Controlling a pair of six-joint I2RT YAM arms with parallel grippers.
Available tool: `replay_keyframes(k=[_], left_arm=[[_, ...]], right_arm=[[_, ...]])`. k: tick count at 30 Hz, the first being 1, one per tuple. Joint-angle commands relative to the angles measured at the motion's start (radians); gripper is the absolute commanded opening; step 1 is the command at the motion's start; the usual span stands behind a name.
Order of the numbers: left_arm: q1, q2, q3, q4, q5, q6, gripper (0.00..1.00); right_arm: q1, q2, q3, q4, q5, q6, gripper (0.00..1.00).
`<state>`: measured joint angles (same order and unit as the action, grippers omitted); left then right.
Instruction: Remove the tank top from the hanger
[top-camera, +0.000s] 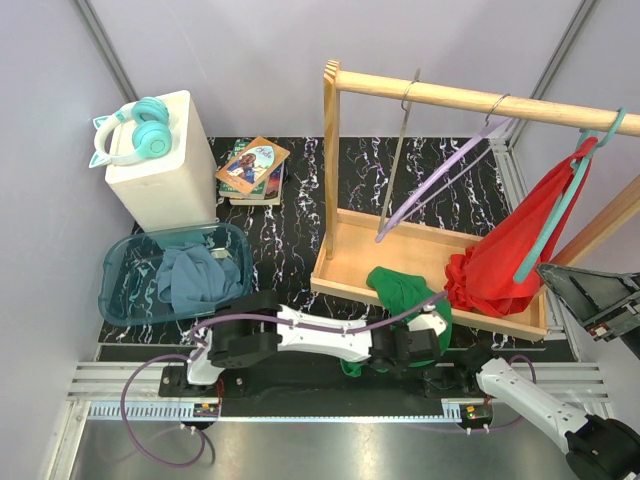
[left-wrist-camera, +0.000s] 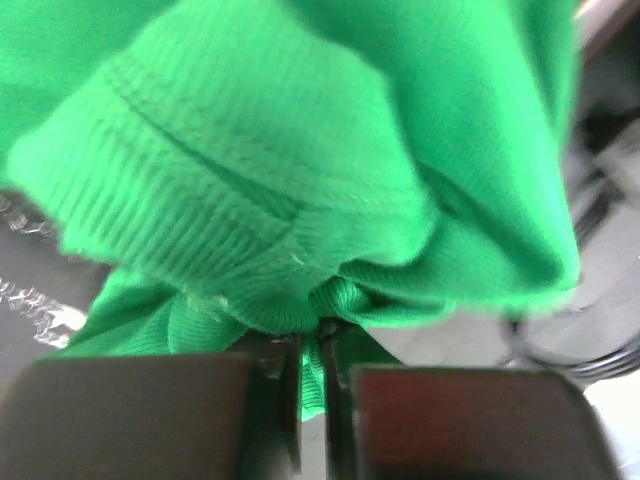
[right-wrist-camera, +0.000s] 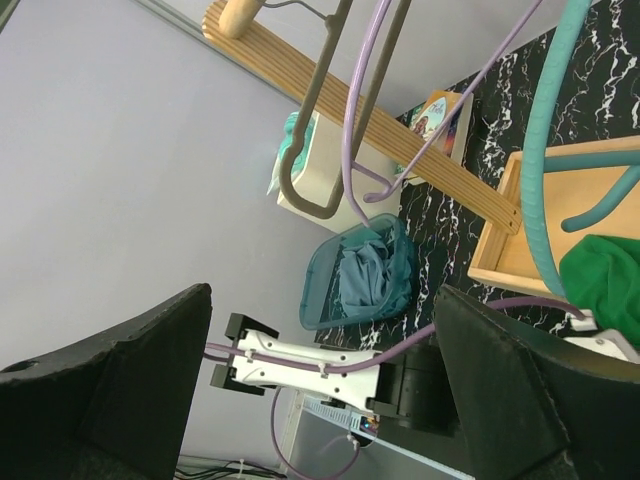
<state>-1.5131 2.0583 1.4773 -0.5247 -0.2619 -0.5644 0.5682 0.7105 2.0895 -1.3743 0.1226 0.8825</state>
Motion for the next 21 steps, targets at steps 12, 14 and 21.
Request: replay_keyframes(k=[12, 14, 21], left_arm=[[0.146, -0.734, -0.373, -0.144, -0.154, -0.167, 0.0], [0.218, -0.8, -0.367, -0.204, -0.158, -0.18, 0.0], [0.528, -1.098, -0.241, -0.366, -0.201, -0.117, 0.0]], right_arm=[[-0.005, 0.014, 0.006, -0.171, 0.087, -0.034, 1.0], [-0.005, 0.014, 0.02, -0.163, 0.107, -0.039, 1.0], [-0.005, 0.017, 0.033, -0.146, 0.161, -0.069, 1.0]])
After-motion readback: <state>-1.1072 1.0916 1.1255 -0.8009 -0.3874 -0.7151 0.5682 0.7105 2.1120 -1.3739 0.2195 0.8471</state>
